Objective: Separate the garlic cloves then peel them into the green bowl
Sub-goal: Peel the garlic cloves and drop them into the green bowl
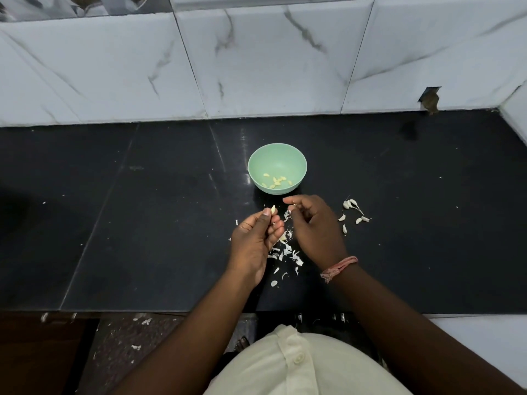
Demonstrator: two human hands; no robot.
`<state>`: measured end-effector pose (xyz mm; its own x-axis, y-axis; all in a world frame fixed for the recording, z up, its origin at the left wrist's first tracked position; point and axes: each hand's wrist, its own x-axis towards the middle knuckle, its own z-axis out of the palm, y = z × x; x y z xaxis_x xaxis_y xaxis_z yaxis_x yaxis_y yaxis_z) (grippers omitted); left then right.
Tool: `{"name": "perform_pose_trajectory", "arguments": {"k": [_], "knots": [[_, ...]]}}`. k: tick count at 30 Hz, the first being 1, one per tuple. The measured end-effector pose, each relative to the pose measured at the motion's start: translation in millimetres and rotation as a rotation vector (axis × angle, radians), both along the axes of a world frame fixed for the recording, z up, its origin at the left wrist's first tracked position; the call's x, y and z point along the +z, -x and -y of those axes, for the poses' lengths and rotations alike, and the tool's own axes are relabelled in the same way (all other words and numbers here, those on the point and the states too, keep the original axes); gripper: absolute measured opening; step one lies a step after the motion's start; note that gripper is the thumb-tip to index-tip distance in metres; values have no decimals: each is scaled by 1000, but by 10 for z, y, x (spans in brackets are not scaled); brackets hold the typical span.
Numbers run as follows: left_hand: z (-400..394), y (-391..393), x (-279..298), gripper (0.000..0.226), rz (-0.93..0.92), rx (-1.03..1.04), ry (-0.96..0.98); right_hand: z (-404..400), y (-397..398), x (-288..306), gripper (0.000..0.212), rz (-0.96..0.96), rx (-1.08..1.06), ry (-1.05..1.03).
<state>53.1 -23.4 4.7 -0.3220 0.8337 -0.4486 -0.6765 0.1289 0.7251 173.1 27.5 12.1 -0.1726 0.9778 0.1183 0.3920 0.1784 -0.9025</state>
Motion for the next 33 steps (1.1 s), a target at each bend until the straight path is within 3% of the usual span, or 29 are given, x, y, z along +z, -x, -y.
{"name": "perform_pose_trajectory", "arguments": {"k": [9,17,24,33], "knots": [[10,-9,38,16,-323,-70,-76,-35,-51,30,27,-48,110,-59],[-5,4,65,18,-363,-27,-120,-35,-48,51,18,-20,110,-99],[4,-9,63,23,-254,-38,-179,-18,-78,98,19,9,171,-198],[2,-78,90,23,148,-45,-126,22,-58,50,19,73,178,-226]]}}
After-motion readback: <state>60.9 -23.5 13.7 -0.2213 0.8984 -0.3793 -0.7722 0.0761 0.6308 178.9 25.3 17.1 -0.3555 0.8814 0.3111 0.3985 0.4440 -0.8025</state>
